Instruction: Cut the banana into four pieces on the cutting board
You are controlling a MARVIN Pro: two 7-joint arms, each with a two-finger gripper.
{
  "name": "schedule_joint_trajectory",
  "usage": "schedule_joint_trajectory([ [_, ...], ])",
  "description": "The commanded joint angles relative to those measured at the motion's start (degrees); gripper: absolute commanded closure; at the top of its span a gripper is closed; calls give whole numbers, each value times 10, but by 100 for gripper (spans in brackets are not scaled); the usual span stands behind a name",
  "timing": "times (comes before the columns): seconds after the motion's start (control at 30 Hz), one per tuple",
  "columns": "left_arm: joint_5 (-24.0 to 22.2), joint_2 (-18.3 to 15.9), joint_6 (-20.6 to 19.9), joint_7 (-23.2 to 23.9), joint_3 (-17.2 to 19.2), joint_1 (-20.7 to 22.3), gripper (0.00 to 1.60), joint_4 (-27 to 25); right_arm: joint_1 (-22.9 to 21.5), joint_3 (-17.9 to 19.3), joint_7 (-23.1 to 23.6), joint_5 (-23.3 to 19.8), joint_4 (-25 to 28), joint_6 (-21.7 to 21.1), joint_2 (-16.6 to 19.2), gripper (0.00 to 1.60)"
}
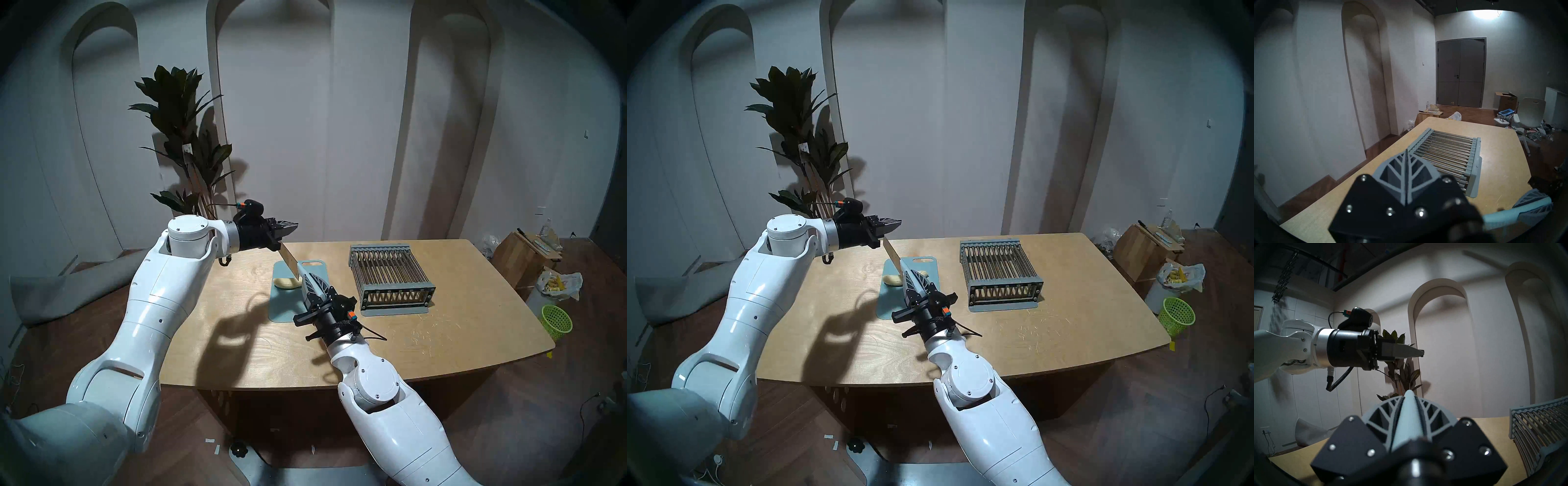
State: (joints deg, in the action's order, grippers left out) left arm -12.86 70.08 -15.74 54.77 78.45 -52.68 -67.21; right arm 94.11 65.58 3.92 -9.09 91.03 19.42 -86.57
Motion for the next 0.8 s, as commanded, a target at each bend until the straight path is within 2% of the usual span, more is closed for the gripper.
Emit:
schedule_joint_trajectory([
  [0.0,-2,-5,35,38,0,64,160,57,10,3,-9,8,29,18,4,160],
  [0.1,-3,-4,52,60,-3,81,160,93,13,2,-14,13,29,18,6,160],
  [0.17,-4,-4,56,64,-2,81,160,97,14,2,-15,14,27,18,6,160],
  [0.23,-8,-2,74,89,-3,97,160,130,15,3,-21,19,21,17,7,160],
  [0.47,-27,9,112,143,0,113,160,180,8,-1,-29,29,-1,12,5,160],
  [0.77,-77,26,171,246,17,130,160,253,-37,-18,-38,39,-62,11,-10,160],
])
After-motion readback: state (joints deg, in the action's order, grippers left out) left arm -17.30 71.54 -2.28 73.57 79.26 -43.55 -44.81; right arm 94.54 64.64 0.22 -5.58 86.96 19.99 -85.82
